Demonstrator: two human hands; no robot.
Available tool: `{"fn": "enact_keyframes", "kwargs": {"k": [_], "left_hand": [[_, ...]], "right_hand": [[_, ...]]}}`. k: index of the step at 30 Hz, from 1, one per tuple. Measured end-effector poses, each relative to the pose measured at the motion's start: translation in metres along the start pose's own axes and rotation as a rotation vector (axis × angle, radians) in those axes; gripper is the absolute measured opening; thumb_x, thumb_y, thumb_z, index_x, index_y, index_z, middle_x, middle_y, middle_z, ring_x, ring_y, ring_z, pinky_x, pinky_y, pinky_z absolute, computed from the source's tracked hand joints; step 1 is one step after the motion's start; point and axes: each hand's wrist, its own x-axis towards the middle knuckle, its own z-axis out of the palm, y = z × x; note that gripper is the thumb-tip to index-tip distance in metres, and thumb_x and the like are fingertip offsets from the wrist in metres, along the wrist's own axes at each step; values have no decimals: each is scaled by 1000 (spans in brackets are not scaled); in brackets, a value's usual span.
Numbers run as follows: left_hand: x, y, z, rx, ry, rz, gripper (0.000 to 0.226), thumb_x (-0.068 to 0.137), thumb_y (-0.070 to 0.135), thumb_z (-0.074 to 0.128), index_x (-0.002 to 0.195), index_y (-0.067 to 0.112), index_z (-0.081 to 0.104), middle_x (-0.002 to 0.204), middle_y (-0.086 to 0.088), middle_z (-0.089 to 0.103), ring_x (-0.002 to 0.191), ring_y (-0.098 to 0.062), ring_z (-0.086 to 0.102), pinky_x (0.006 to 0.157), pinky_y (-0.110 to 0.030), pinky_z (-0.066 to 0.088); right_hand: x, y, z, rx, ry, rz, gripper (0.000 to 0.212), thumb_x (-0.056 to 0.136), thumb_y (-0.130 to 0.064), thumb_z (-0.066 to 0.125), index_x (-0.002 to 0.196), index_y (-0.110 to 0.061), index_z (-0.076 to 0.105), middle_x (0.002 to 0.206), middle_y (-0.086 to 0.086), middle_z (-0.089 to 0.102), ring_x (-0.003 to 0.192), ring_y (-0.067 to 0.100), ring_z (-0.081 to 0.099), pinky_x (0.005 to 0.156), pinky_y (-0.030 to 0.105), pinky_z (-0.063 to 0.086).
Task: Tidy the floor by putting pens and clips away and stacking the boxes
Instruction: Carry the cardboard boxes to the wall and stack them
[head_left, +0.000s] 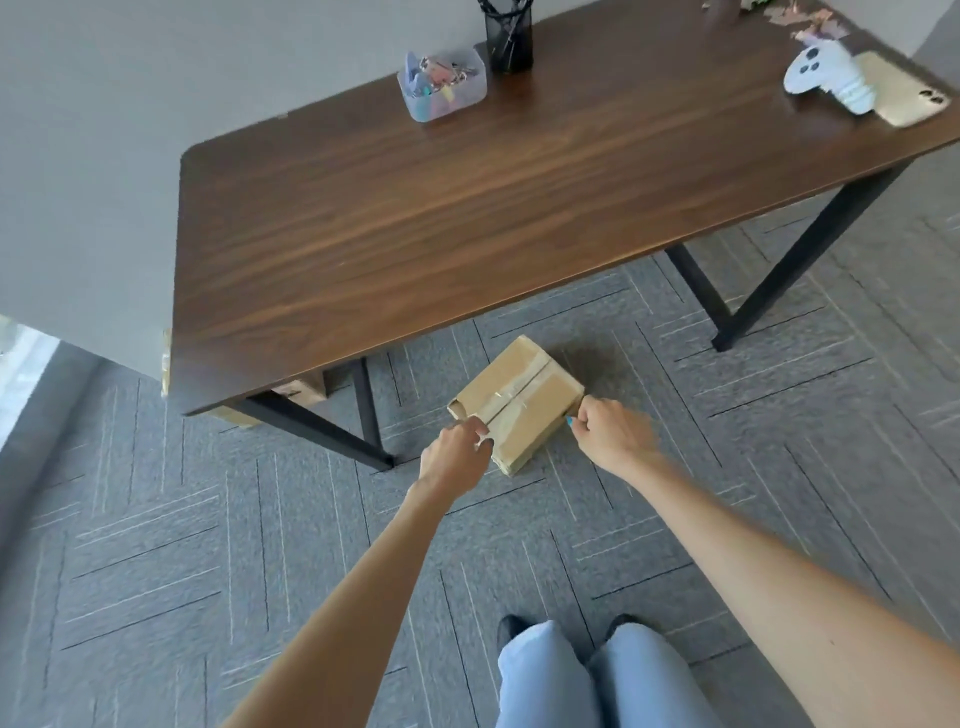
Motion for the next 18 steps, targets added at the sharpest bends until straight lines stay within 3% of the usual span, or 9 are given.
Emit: {"fn": "enact_keyframes", "kwargs": {"k": [5, 11, 14, 18], "left_hand": [[93, -38, 98, 47, 81, -2, 30, 93, 31, 50, 120, 22, 58, 124, -2, 62, 104, -25, 63, 80, -41, 54], [202, -98, 208, 79, 221, -37, 37, 92, 40, 53, 123, 20, 55, 133, -2, 51, 104, -26, 61, 80, -41, 54], [249, -127, 258, 49, 259, -49, 46, 91, 43, 54, 130, 18, 50, 137, -5, 45, 110, -25, 55, 82, -41, 53], [298, -157, 304, 26, 318, -129, 67, 86, 54, 56, 139, 18, 34, 141, -9, 34, 121, -31, 41, 94, -49, 46]], "right_hand": [[83, 49, 99, 39, 41, -41, 27, 99, -31, 45, 100, -7, 58, 86, 6, 62, 64, 21, 52, 44, 24, 28], [191, 97, 222, 25, 129, -88, 26, 98, -33, 46, 101, -8, 53, 98, 9, 62, 76, 26, 59, 60, 32, 41], [244, 115, 280, 57, 160, -145, 30, 96, -34, 49, 109, -7, 49, 110, 10, 56, 95, 29, 59, 68, 37, 49], [304, 131, 337, 29, 165, -148, 53, 93, -43, 52, 128, -5, 40, 134, 14, 42, 120, 33, 45, 86, 44, 48]]}}
